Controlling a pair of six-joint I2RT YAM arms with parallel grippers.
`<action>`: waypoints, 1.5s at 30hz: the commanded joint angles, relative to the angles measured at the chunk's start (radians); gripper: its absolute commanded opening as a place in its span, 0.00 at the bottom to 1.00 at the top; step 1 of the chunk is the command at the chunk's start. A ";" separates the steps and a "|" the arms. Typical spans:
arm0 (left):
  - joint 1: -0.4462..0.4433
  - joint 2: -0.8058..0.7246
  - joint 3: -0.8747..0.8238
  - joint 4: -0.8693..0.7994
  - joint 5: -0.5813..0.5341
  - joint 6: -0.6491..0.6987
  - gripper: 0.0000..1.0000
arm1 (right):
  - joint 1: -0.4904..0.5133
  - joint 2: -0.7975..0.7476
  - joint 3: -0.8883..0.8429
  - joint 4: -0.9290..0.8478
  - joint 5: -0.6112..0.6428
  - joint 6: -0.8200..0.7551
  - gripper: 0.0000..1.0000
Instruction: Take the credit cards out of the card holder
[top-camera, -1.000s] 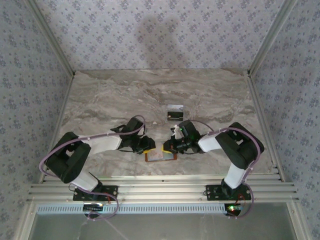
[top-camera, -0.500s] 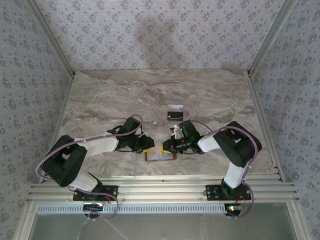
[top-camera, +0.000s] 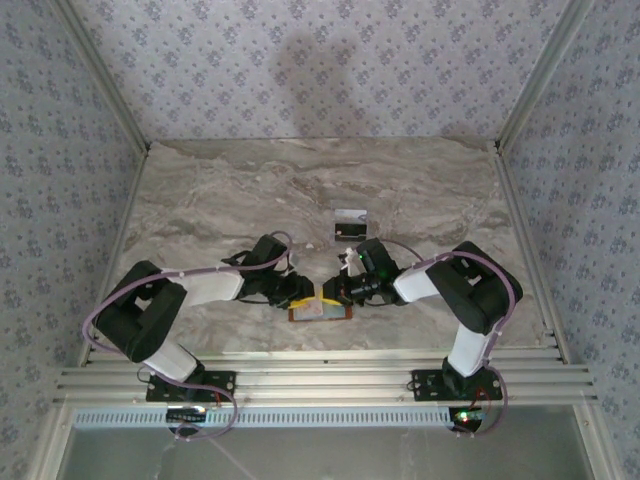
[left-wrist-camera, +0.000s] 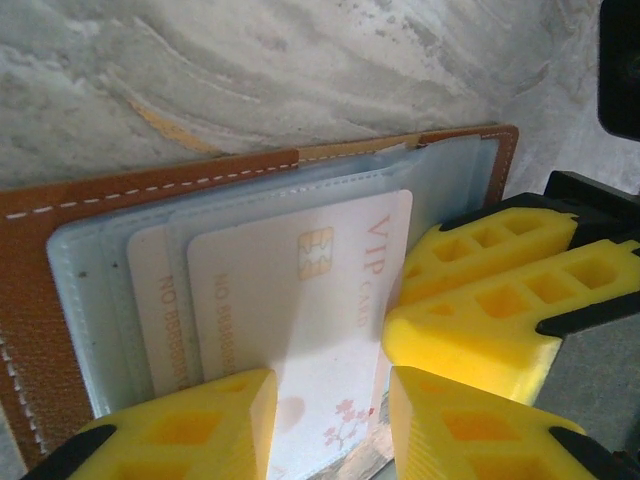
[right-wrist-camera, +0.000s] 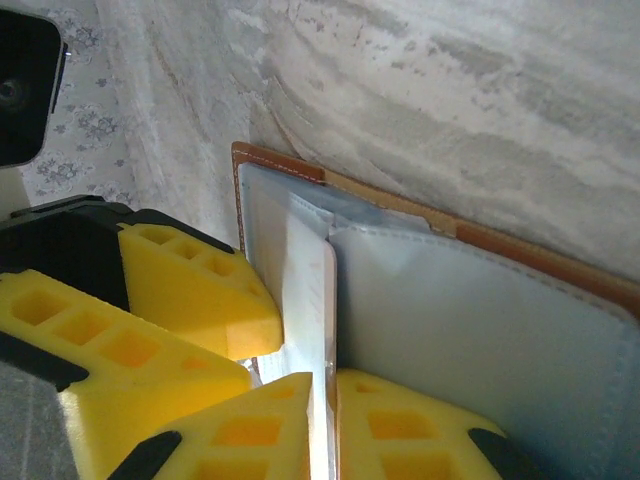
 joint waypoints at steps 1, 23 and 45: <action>-0.005 0.019 0.024 -0.073 -0.036 0.035 0.36 | 0.008 0.014 -0.002 -0.085 0.043 0.000 0.13; -0.009 0.042 0.044 -0.125 -0.063 0.037 0.36 | 0.029 0.001 0.023 -0.095 0.043 0.010 0.14; -0.013 0.041 0.033 -0.079 -0.044 0.006 0.37 | 0.053 -0.084 0.108 -0.470 0.205 -0.119 0.19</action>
